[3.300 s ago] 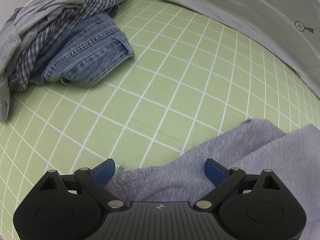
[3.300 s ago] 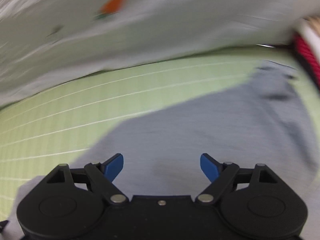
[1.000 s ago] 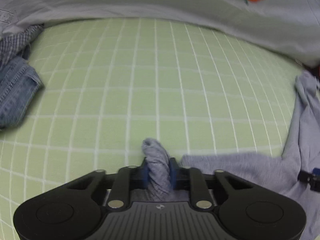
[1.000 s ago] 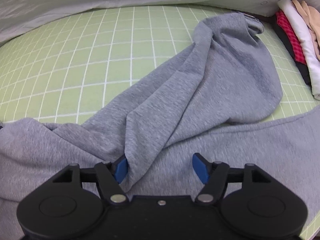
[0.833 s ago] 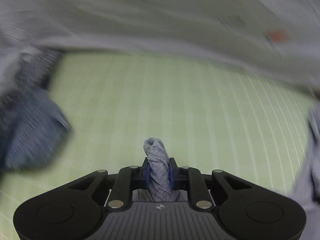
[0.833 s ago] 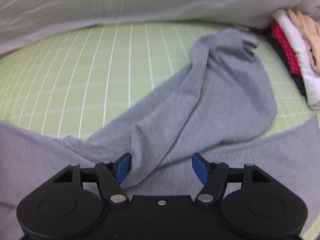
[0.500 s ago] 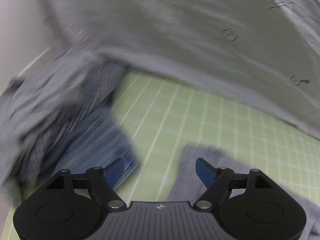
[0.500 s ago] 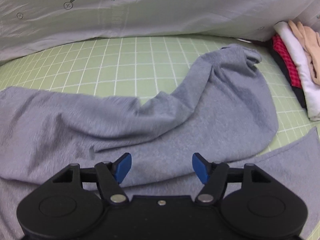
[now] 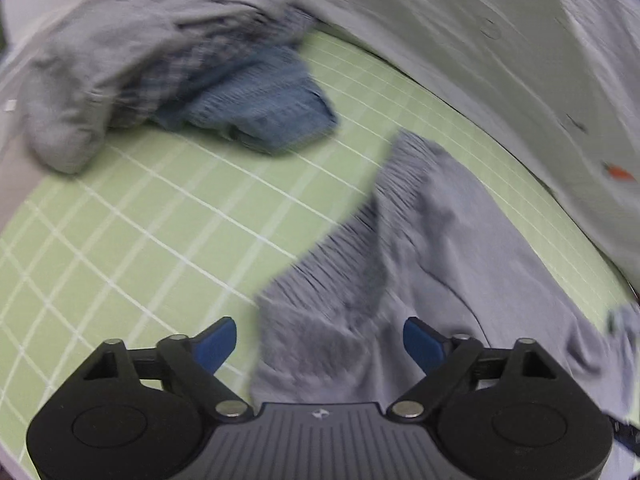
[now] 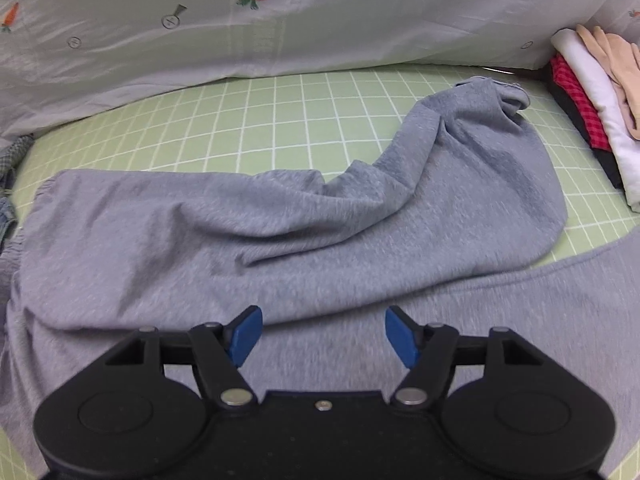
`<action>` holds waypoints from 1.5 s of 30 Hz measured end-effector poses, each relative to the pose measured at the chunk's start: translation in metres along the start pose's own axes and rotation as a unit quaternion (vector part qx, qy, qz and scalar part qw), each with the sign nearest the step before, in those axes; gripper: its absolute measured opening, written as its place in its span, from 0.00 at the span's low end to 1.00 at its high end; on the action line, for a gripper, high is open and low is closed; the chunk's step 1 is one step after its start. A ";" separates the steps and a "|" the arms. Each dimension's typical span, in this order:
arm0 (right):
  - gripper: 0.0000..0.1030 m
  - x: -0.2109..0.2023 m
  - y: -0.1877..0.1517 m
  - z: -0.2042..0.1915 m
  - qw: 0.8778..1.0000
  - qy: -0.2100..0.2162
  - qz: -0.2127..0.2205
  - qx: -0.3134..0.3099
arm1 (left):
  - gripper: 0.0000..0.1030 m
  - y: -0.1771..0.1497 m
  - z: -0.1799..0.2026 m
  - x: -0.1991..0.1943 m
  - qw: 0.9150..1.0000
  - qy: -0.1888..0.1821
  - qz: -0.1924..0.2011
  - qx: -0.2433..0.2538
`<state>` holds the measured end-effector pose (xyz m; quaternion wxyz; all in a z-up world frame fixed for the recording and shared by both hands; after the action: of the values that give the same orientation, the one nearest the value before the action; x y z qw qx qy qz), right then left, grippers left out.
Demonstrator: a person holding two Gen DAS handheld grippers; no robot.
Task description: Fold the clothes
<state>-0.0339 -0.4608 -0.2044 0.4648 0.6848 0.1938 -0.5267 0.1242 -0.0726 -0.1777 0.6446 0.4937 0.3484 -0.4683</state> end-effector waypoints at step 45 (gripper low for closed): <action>1.00 -0.072 -0.021 0.126 0.990 0.081 0.101 0.063 | 0.95 -0.047 0.084 -0.066 0.992 0.092 0.086 0.001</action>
<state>-0.1446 -0.5406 -0.1503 0.4540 0.7692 0.1268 -0.4315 0.0573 -0.1398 -0.1092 0.6474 0.5635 0.3616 -0.3641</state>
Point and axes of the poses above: each gripper's, at about its wrist camera, not at the fingertips, and x roughly the way its jaws point, z to its right, y to its top, the point moved 8 cm from there along x, roughly the way its jaws point, and after that the axes turned 7 degrees about -z, right-handed, at the moved point
